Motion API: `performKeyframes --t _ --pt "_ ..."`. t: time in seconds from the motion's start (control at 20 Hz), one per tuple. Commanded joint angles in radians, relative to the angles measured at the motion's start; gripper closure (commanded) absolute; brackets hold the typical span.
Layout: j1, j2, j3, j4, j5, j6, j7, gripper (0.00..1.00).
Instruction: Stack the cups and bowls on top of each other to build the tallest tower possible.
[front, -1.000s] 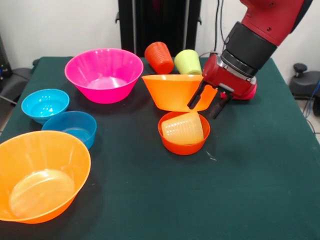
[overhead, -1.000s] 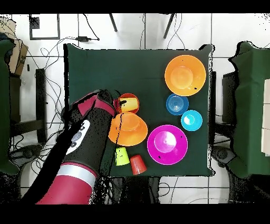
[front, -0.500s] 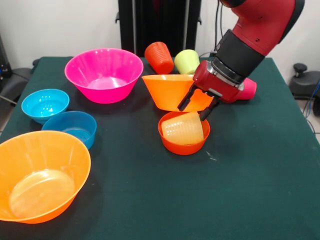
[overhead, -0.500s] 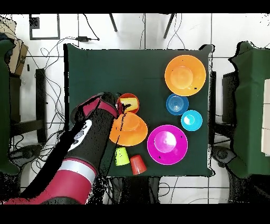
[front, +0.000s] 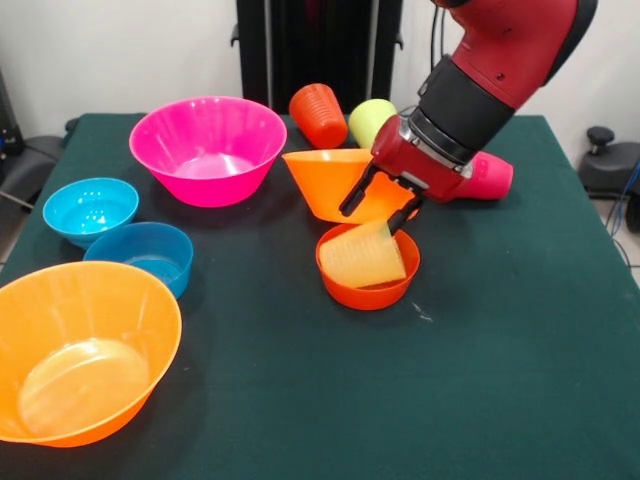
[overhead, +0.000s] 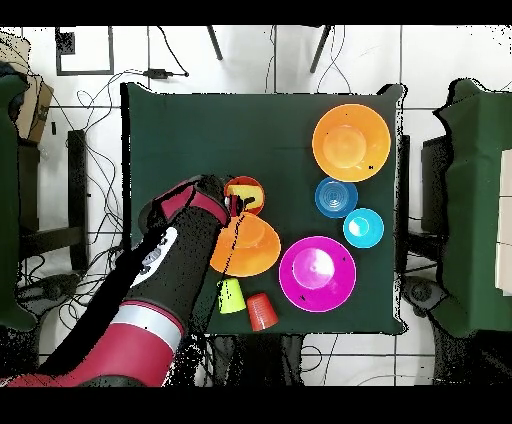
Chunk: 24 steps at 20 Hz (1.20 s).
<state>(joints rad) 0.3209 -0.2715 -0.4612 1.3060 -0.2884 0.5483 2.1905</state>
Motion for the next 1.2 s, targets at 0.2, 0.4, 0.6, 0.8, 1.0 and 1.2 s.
performKeyframes --t 0.2,0.4,0.6,0.8,1.0,1.2 --pt "-0.002 0.014 0.047 0.002 0.040 -0.005 0.154 0.00" --pt "-0.016 0.015 0.045 -0.012 0.032 -0.024 0.133 0.00" --pt "-0.053 0.007 0.065 -0.021 0.028 -0.036 0.094 0.00" --pt "-0.081 -0.003 0.089 -0.016 0.029 -0.047 0.069 0.00" --pt "-0.145 -0.033 0.147 0.001 0.026 -0.073 0.008 0.00" --pt "-0.212 -0.074 0.211 0.032 0.018 -0.087 -0.051 0.00"
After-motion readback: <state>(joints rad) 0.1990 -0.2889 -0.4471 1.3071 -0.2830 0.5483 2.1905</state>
